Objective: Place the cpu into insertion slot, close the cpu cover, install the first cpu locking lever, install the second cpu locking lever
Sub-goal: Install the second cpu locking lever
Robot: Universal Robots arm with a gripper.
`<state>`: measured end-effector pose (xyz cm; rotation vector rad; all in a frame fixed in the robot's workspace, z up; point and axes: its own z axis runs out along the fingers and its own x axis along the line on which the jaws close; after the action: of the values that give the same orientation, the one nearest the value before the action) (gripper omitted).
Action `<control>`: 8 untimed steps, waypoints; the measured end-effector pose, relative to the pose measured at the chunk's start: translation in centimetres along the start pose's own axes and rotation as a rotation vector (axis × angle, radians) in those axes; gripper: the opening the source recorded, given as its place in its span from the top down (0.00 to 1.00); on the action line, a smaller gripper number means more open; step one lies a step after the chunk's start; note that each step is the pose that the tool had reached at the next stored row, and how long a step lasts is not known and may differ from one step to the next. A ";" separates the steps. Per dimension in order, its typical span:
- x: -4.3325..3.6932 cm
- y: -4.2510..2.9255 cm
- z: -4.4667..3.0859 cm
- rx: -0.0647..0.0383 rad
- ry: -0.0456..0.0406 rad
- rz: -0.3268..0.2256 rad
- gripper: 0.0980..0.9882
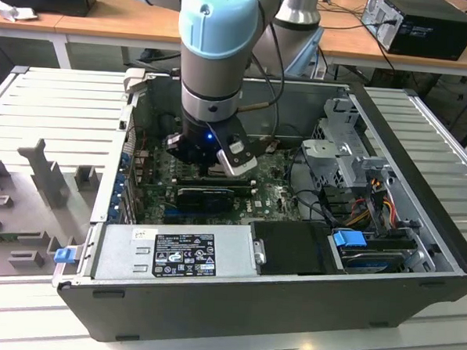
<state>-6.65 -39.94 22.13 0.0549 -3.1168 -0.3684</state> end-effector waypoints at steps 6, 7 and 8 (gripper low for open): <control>0.69 -0.28 0.93 -0.008 -0.0003 0.000 0.99; 0.72 -0.31 1.05 -0.009 -0.0002 0.000 0.99; 0.74 -0.37 1.28 -0.012 -0.0003 0.000 0.99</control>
<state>-7.39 -40.02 20.80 0.0555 -3.1147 -0.3866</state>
